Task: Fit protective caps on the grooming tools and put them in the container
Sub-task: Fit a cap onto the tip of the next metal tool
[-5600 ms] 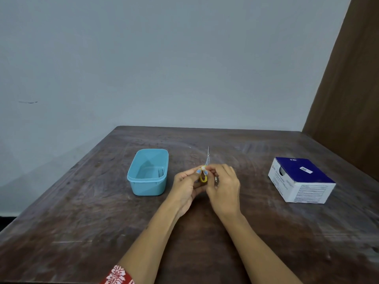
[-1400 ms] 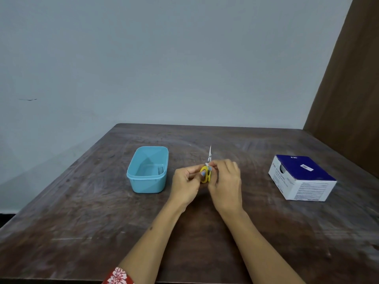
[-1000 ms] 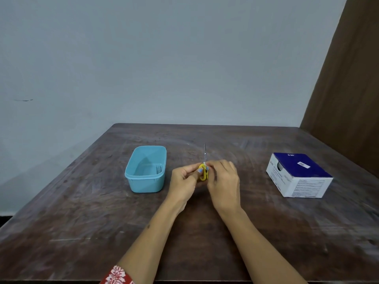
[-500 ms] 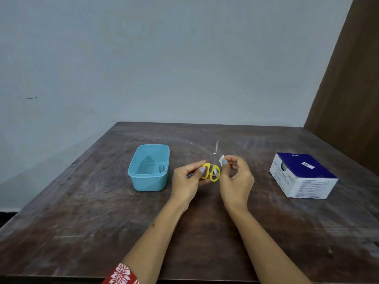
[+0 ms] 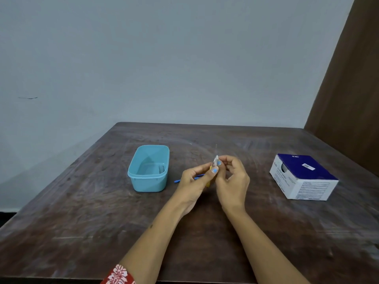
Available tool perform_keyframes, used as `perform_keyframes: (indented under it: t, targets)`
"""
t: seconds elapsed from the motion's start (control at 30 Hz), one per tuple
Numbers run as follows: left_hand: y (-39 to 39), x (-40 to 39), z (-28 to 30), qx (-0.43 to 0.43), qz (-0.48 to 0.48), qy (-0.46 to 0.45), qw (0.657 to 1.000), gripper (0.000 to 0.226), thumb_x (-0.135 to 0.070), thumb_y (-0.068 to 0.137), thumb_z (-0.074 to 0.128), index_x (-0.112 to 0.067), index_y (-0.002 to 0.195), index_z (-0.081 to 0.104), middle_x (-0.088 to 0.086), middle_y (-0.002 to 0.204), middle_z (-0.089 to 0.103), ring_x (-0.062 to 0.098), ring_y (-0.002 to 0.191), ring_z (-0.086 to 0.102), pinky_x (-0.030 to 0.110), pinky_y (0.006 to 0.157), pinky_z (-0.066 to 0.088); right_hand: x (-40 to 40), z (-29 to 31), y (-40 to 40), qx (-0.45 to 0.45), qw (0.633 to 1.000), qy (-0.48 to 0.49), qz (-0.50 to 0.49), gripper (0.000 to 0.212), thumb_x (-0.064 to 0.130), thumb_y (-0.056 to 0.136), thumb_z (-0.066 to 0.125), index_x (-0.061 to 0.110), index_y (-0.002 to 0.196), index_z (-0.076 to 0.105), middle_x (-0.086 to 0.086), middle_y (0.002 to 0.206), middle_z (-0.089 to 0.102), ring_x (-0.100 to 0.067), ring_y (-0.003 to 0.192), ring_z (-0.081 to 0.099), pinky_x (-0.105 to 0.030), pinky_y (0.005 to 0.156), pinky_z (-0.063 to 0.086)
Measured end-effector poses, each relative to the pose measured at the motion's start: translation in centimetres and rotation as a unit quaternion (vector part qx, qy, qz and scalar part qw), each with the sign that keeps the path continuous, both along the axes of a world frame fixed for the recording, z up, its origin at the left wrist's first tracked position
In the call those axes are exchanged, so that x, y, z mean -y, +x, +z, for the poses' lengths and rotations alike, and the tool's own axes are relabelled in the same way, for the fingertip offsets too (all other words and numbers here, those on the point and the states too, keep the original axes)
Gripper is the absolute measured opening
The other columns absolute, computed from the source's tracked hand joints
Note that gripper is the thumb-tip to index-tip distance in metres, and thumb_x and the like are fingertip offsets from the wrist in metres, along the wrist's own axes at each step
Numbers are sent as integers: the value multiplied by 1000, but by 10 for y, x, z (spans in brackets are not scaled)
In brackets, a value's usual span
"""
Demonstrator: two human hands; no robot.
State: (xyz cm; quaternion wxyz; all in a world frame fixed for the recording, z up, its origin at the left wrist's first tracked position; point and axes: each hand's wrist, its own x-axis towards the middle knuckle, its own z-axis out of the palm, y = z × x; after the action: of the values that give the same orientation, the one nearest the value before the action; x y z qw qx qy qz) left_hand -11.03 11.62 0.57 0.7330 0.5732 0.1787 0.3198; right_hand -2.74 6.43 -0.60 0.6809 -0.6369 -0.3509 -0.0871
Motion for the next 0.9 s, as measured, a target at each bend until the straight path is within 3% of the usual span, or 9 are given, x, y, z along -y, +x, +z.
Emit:
perform_keyframes:
  t: [0.13, 0.23, 0.3, 0.47, 0.57, 0.7, 0.9]
  targets:
    - [2, -3, 0, 36, 17, -77, 996, 32, -29, 83, 59, -6, 103, 69, 13, 100, 69, 18, 91, 67, 28, 76, 58, 2, 1, -2, 68, 997, -21, -13, 15, -2, 85, 60, 11, 90, 65, -1, 88, 62, -13, 79, 61, -28, 68, 51]
    - [1, -6, 0, 29, 45, -89, 995, 36, -42, 78, 58, -10, 86, 72, 11, 85, 71, 21, 83, 68, 32, 68, 58, 2, 0, -7, 153, 987, -38, -4, 13, 0, 85, 60, 9, 92, 66, -2, 89, 62, -20, 79, 61, -34, 68, 51]
    - [0, -7, 0, 18, 48, -92, 994, 40, -44, 83, 54, -8, 85, 71, 10, 81, 71, 20, 79, 68, 33, 67, 59, 1, -1, -10, 199, 978, -63, -14, 12, 2, 84, 62, 10, 92, 67, -2, 89, 63, -22, 77, 60, -37, 67, 51]
    - [0, -5, 5, 23, 16, -118, 993, 37, -29, 98, 40, -3, 91, 65, 11, 83, 68, 17, 75, 68, 33, 71, 58, 2, -1, -8, 217, 970, -93, -61, 13, 4, 80, 69, 12, 90, 68, -1, 84, 65, -19, 75, 59, -38, 67, 51]
    - [-2, -5, 7, 46, 4, -138, 989, 33, -21, 99, 40, -4, 86, 66, 9, 78, 69, 15, 70, 69, 28, 65, 58, 2, 0, -7, 219, 969, -99, -59, 12, 5, 75, 72, 11, 85, 69, -1, 79, 66, -21, 71, 60, -39, 69, 50]
    - [-1, -8, 4, 43, 31, -150, 987, 33, -21, 99, 41, -3, 85, 65, 6, 68, 71, 13, 65, 69, 22, 55, 54, 3, 1, -9, 226, 966, -114, -57, 11, 7, 66, 75, 12, 73, 68, 1, 66, 62, -19, 61, 56, -37, 67, 48]
    - [0, -13, 0, 49, 54, -165, 984, 35, -22, 97, 45, -8, 75, 68, 7, 69, 69, 15, 65, 67, 25, 58, 56, 4, 1, -12, 251, 957, -132, -58, 11, 11, 63, 75, 14, 66, 65, 3, 61, 61, -18, 58, 56, -36, 63, 46]
